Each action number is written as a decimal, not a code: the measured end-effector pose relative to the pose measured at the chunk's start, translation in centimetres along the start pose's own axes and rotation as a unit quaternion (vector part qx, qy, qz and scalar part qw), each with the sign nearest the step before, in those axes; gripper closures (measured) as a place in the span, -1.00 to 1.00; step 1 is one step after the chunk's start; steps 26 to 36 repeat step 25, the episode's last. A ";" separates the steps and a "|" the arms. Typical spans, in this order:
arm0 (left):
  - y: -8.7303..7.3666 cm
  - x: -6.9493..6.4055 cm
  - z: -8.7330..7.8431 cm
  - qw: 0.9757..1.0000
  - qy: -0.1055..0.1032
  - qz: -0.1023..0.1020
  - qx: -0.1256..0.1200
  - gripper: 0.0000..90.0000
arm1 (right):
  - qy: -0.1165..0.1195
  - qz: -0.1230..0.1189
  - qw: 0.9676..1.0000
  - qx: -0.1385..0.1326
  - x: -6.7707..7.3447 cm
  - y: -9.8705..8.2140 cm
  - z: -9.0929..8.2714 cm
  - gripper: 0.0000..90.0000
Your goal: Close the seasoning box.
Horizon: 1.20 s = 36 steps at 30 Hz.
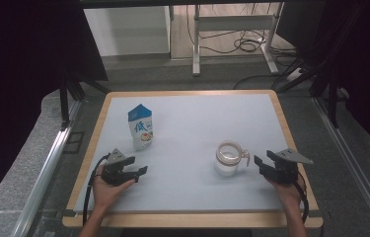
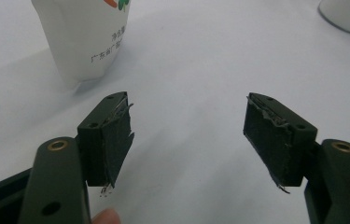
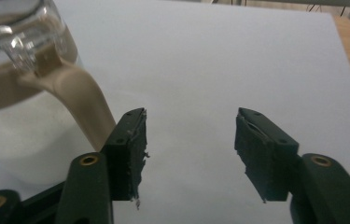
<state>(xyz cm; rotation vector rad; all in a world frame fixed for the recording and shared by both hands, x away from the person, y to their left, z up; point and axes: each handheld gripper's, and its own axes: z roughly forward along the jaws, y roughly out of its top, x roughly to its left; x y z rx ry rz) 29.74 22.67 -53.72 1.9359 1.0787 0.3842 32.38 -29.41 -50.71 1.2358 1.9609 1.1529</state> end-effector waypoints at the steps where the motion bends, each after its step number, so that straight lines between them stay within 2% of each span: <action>1: 0.0 0.0 0.0 1.000 0.000 0.000 0.000 -0.29 | -0.001 -0.003 1.000 0.005 0.1 -0.1 0.2 -0.09; 4: 0.0 0.0 0.0 1.000 0.000 0.000 0.000 -0.29 | -0.003 -0.013 1.000 0.021 0.2 -0.4 0.6 -0.11; 9: -0.1 0.0 0.1 1.000 0.000 -0.001 0.001 -0.29 | -0.002 -0.008 0.999 0.032 0.2 -0.7 1.0 -0.12; 36: 0.0 0.1 0.0 1.000 0.000 0.000 -0.001 -0.29 | 0.000 -0.004 1.000 0.031 0.1 -0.7 0.9 -0.13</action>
